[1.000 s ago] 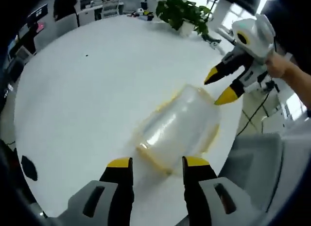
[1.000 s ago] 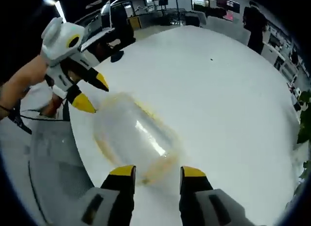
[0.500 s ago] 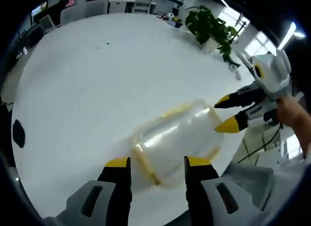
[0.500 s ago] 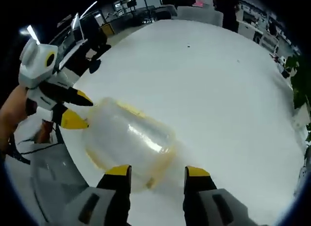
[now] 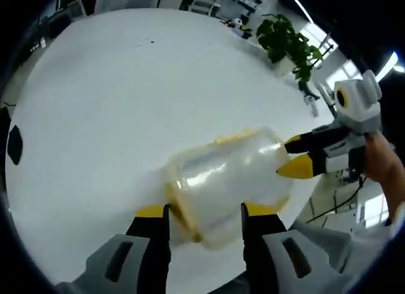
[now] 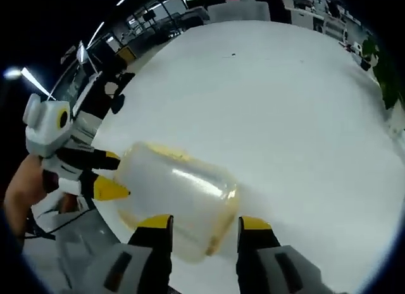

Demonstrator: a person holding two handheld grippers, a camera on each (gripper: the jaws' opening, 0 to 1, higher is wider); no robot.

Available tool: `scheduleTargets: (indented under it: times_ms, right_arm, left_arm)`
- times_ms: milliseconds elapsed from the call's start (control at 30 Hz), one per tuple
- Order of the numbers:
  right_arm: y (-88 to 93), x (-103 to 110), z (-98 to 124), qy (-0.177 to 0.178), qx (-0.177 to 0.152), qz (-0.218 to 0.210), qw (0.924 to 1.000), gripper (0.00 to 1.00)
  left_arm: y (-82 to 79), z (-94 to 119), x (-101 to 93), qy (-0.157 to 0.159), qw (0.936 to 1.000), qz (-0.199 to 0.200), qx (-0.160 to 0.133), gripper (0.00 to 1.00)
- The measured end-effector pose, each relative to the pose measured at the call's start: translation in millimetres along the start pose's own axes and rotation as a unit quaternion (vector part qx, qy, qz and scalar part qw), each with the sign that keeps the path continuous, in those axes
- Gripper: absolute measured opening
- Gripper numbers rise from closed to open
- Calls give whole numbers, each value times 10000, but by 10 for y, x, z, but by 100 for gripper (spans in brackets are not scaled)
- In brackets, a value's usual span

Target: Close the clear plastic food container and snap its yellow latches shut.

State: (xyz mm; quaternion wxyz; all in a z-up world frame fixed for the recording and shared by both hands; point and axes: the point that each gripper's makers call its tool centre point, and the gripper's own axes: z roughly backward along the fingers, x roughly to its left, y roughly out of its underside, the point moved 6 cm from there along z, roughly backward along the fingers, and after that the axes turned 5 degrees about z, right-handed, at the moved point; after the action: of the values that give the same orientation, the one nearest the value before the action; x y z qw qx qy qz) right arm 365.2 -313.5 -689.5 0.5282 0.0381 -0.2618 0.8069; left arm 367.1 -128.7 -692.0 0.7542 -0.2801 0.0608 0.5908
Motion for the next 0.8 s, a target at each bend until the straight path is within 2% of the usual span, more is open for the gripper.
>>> scheduleTargets:
  times_ms: [400,433,500,533,600,633,667,767,800]
  right_arm:
    - [-1,21,-18,19,-11,-33,10000,34]
    - [-4,25,-24,1,-15,-20,10000,33]
    - [-54,37,-39,7,-43,-117,9999,32]
    - [-55,49,-37,140,17,190,9997,31]
    - [-40,58,-45,-2,-14,33,10000,30]
    - [8,78,-37,-272,147,-62,9995,28]
    - [-58,20,-51,-118,-63,3,9999,27]
    - [-38,7,-17,-201,-32,-92,9998,26]
    - [-25,36,-7,-142,-39,-6,9999,26]
  left_arm:
    - [4,-13,-17,13,10000,-19,-30,38]
    - [17,-42,-55,105,9998,128,-70,36]
    - [1,-85,-7,-84,9990,338,-297,35]
    - [-1,-81,-11,-62,9997,151,-202,34]
    - [-20,-70,25,-31,9994,288,-214,33]
    - [-15,-85,15,-38,9992,309,-239,33]
    - [0,-68,3,-81,9994,263,-210,33]
    - [-18,-84,20,-27,9996,253,-155,32]
    - [-27,-62,1,-34,9997,220,-131,32]
